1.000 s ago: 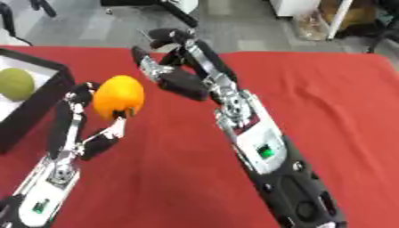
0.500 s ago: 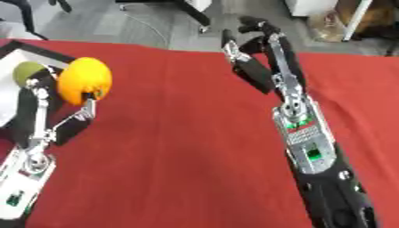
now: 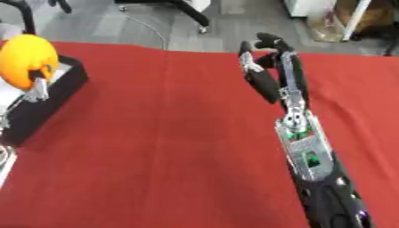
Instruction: Pick up the objects with one hand, pass them to the other hand, and then place them into the box on the other side of the table.
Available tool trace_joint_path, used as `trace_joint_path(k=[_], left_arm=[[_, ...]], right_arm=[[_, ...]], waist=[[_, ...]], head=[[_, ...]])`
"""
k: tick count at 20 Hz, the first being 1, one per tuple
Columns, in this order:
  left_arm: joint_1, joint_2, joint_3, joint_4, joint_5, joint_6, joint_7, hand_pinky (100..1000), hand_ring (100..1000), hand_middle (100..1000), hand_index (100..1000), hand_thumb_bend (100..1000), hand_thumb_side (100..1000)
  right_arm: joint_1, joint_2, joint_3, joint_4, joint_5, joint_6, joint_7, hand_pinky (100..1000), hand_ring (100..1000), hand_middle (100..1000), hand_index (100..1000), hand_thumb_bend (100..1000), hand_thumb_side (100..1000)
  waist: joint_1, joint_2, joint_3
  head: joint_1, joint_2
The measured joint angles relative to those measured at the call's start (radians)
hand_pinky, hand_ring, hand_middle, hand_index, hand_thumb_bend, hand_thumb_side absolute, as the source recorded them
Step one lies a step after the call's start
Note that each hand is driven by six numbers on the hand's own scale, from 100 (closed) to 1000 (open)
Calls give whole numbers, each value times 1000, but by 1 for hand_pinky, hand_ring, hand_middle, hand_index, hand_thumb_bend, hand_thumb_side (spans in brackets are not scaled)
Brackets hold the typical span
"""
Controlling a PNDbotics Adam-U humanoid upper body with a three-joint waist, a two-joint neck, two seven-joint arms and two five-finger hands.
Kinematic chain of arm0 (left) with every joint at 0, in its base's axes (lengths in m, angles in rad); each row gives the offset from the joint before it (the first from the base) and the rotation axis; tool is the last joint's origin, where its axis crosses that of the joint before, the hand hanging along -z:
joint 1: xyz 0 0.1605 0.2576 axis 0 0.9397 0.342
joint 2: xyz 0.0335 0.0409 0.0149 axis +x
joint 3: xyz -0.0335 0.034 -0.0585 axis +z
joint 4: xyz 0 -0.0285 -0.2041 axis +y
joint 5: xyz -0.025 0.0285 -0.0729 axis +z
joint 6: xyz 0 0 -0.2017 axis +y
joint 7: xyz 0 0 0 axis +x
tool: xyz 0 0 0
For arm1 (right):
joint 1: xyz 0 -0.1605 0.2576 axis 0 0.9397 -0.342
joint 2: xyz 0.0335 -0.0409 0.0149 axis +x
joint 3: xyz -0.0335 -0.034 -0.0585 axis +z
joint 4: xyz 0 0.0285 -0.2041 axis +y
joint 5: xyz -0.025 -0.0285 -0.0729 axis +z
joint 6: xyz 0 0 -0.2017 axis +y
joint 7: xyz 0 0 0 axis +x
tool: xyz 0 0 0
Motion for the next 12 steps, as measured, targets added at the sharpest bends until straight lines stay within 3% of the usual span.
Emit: trace_joint_path(k=[4, 5, 7, 8, 9, 10, 12], left_arm=[[18, 60, 86, 76, -5, 229, -83, 727, 594, 575, 666, 306, 448], [18, 76, 100, 109, -4, 285, -119, 745, 621, 606, 694, 353, 470], [12, 105, 115, 188, -1, 370, -200, 786, 727, 736, 805, 556, 557], [3, 117, 117, 227, 2, 396, -242, 800, 763, 785, 863, 740, 603], [-8, 127, 117, 261, 4, 410, -282, 805, 772, 795, 876, 784, 612], [-20, 134, 117, 288, 4, 415, -318, 815, 792, 819, 910, 888, 651], [-31, 138, 118, 308, 3, 407, -359, 817, 803, 833, 922, 938, 690]], right_arm=[[15, 0, -1, 13, 0, 1, -2, 665, 574, 689, 815, 194, 603], [19, 0, -1, 16, -1, 1, -4, 664, 573, 688, 815, 193, 603], [23, 0, -1, 21, -2, 0, -5, 663, 570, 684, 813, 190, 602], [26, 0, -2, 21, -2, 0, -5, 663, 568, 682, 812, 188, 602], [27, 0, -2, 24, -2, 0, -5, 663, 567, 681, 812, 187, 602], [28, 0, -4, 26, -2, 0, -6, 662, 565, 679, 811, 183, 603], [35, 1, -6, 26, -2, 0, -5, 662, 563, 677, 810, 181, 602]], waist=[[10, 0, 2], [10, 0, 2], [10, -1, 1], [10, -1, 0], [10, -1, -3], [10, -2, -5], [10, -2, -7]], head=[[41, 1], [50, 2], [66, 2], [71, 2], [76, 2], [78, 2], [84, 2]])
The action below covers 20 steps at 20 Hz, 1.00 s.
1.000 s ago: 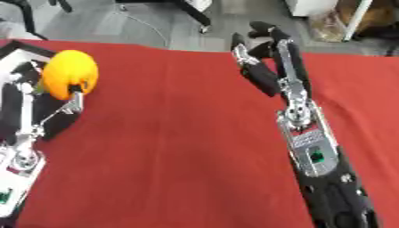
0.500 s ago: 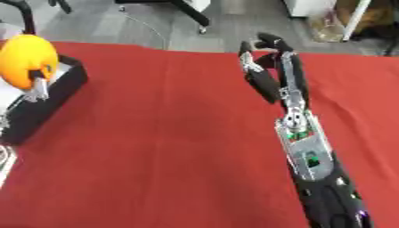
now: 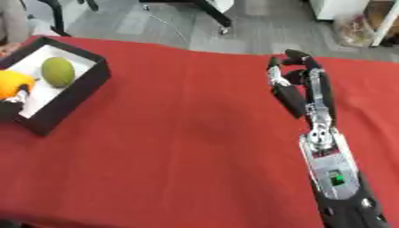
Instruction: Pick up the objects with one hand, pass them to the other hand, and then place them into the box on the other side of the table.
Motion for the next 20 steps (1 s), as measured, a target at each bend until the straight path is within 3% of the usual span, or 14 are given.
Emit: trace_joint_path(k=[3, 6, 10, 14, 17, 18, 19, 20], left_arm=[[-3, -1, 4, -10, -1, -16, -13, 817, 805, 836, 924, 948, 700], [-4, -11, 5, -85, 23, -56, 24, 793, 789, 818, 914, 851, 705], [6, -66, -14, -265, 156, -165, 115, 772, 773, 805, 903, 779, 715], [33, -150, -68, -409, 315, -304, 166, 770, 776, 811, 906, 730, 731], [63, -222, -114, -458, 416, -396, 171, 770, 778, 816, 906, 721, 727], [74, -245, -128, -463, 439, -421, 168, 770, 778, 816, 906, 719, 726], [82, -265, -142, -463, 456, -442, 162, 771, 780, 819, 908, 717, 727], [90, -281, -156, -461, 471, -461, 153, 771, 781, 821, 910, 714, 729]], right_arm=[[1, 0, -1, 0, 0, 1, 0, 661, 563, 676, 810, 181, 601], [7, 0, -1, 0, 0, 0, 0, 661, 563, 673, 809, 190, 591], [38, -3, -2, -13, 13, -26, -13, 680, 609, 720, 840, 234, 570], [99, -24, -2, -39, 57, -85, -33, 706, 722, 829, 909, 270, 572], [156, -46, 0, -44, 85, -119, -44, 710, 743, 860, 927, 282, 561], [175, -47, 1, -44, 91, -128, -52, 709, 743, 865, 929, 271, 483], [192, -46, 0, -43, 93, -136, -62, 708, 742, 864, 929, 284, 550], [209, -45, 0, -42, 93, -143, -75, 706, 740, 862, 928, 286, 546]], waist=[[0, 0, -3], [0, 0, -8], [-4, 0, -22], [-8, 0, -40], [-8, 0, -53], [-8, 0, -59], [-8, 0, -62], [-8, 0, -63]], head=[[2, 0], [5, -2], [9, -1], [7, 1], [-9, 1], [-17, 1], [-24, 1], [-31, 1]])
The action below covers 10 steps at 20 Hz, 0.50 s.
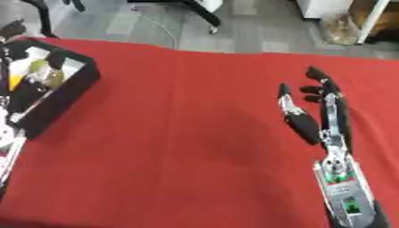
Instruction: Pick up the objects with one hand, pass them to the other hand, and then place them into the box on the other side of the table.
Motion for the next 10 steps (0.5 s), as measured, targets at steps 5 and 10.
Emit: trace_joint_path(k=[5, 10], left_arm=[[22, -50, -61, 39, 55, -65, -51, 770, 781, 825, 914, 707, 727], [28, -69, -99, 75, 73, -95, -84, 769, 777, 822, 911, 702, 723]], right_arm=[[57, 29, 1, 26, -5, -34, -63, 689, 674, 811, 921, 274, 526], [72, 38, 0, 45, -10, -49, -92, 682, 655, 793, 915, 263, 514]], waist=[[0, 0, -7], [1, 1, -16]], head=[[-23, 0], [-40, 0]])
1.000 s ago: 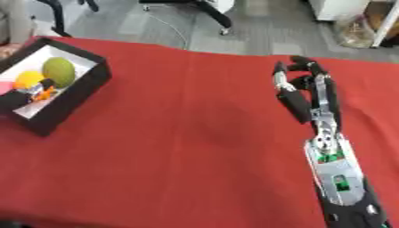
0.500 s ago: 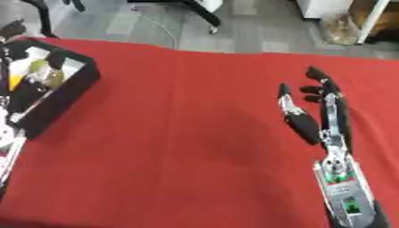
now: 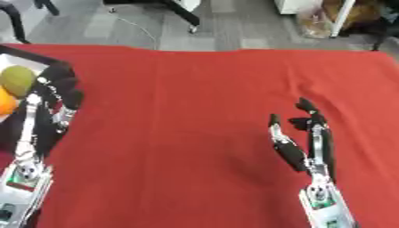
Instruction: Pick up the objects with one hand, pass them to the other hand, and then place them into the box on the other side of the table.
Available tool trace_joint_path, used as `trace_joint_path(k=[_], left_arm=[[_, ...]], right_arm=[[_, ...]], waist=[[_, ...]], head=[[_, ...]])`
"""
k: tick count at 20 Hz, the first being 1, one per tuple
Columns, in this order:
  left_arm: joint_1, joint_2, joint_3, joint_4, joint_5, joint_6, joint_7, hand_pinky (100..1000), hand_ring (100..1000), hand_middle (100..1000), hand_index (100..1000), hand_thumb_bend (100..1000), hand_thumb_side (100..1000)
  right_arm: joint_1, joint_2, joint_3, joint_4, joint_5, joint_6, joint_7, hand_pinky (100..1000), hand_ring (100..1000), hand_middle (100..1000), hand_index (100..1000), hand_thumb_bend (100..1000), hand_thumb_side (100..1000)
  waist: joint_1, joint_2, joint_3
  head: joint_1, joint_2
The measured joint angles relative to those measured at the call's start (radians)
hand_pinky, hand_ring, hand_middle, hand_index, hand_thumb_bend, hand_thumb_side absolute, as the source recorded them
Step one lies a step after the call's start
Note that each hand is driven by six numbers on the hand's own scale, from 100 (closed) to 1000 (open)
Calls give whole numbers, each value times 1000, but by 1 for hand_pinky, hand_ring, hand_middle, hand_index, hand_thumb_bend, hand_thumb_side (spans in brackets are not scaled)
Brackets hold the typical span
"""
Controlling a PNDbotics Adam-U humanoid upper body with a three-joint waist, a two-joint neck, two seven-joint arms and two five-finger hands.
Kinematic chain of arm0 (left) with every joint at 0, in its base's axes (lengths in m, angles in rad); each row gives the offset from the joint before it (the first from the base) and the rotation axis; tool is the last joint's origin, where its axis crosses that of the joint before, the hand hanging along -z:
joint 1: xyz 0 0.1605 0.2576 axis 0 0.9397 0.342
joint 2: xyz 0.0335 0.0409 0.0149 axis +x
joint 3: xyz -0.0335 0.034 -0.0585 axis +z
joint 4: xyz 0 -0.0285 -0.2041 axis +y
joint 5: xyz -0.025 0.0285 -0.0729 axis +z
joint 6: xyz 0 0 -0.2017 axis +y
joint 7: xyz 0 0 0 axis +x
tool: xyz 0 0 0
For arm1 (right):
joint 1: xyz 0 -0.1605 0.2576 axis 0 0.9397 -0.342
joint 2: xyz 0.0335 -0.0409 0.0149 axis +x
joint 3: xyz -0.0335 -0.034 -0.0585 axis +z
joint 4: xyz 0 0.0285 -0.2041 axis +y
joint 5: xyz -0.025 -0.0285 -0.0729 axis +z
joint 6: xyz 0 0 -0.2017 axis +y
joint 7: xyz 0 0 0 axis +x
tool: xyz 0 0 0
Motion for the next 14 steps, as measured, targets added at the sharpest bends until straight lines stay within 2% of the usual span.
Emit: trace_joint_path(k=[14], left_arm=[[8, -4, -13, 12, 7, -14, -7, 757, 765, 808, 902, 647, 714]], right_arm=[[3, 6, -4, 4, -14, -10, -24, 679, 640, 775, 905, 240, 514]], waist=[[0, 0, 16]], head=[[-8, 0]])
